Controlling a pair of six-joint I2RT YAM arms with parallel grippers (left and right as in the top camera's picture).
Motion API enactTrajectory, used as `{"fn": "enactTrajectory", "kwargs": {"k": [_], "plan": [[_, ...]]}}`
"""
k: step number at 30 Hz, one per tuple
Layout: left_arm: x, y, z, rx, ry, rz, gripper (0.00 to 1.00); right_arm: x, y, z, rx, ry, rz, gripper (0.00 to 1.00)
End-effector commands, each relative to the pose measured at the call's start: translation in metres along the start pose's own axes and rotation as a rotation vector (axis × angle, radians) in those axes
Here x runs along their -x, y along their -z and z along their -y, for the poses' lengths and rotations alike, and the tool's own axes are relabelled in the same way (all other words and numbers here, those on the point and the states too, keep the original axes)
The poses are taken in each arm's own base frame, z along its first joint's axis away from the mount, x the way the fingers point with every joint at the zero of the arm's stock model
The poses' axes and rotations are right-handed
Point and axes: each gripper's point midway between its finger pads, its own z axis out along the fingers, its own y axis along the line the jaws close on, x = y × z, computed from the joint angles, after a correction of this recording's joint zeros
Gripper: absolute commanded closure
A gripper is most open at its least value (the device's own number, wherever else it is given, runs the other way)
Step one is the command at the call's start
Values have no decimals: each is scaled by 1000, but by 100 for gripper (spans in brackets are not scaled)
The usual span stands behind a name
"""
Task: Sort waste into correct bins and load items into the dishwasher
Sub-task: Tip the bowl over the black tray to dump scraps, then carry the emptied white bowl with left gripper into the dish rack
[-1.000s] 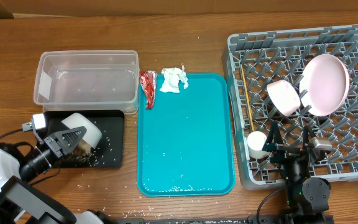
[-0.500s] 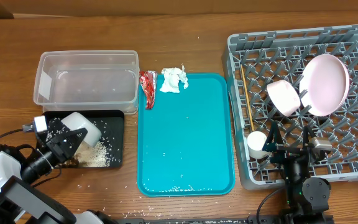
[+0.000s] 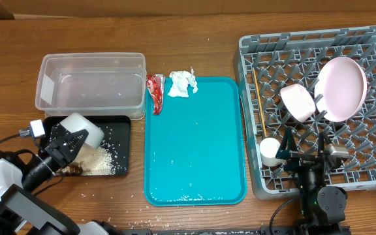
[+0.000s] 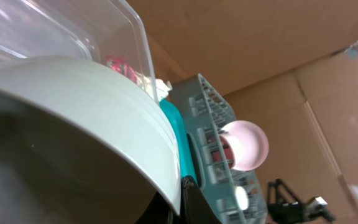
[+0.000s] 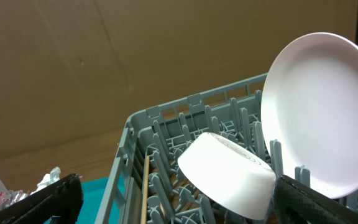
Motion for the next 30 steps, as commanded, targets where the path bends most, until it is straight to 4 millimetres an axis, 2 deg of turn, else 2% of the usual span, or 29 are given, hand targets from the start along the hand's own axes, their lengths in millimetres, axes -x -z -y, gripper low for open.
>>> {"fn": "enactTrajectory", "kwargs": {"k": [1, 3, 6, 7, 10, 14, 17, 19, 20, 21, 25, 28, 30], "plan": [[3, -1, 2, -25, 110, 18, 96, -1, 0, 2, -9, -1, 7, 0], [-4, -9, 16, -68, 113, -10, 96, -1, 0, 2, -9, -1, 6, 0], [-25, -27, 30, -82, -6, -145, 96, -1, 0, 2, -9, -1, 6, 0], [-31, -40, 40, -105, -48, -215, 96, -1, 0, 2, -9, -1, 6, 0], [-31, -57, 61, -162, -90, -279, 96, -1, 0, 2, -9, -1, 6, 0], [-40, -93, 106, -280, -184, -416, 96, -1, 0, 2, -9, -1, 6, 0], [-52, -128, 140, -348, -260, -542, 96, -1, 0, 2, -9, -1, 6, 0], [-59, -163, 150, -278, -269, -627, 96, -1, 0, 3, -9, -1, 7, 0], [-62, -187, 152, -191, -257, -641, 96, -1, 0, 2, -9, -1, 6, 0], [-64, -205, 158, -149, -269, -632, 96, -1, 0, 3, -9, -1, 7, 0], [-86, -268, 218, -218, -383, -535, 96, -1, 0, 2, -9, -1, 7, 0], [-105, -303, 257, -323, -385, -465, 96, -1, 0, 3, -9, -1, 6, 0], [-114, -321, 270, -376, -339, -438, 96, -1, 0, 2, -9, -1, 6, 0]]}}
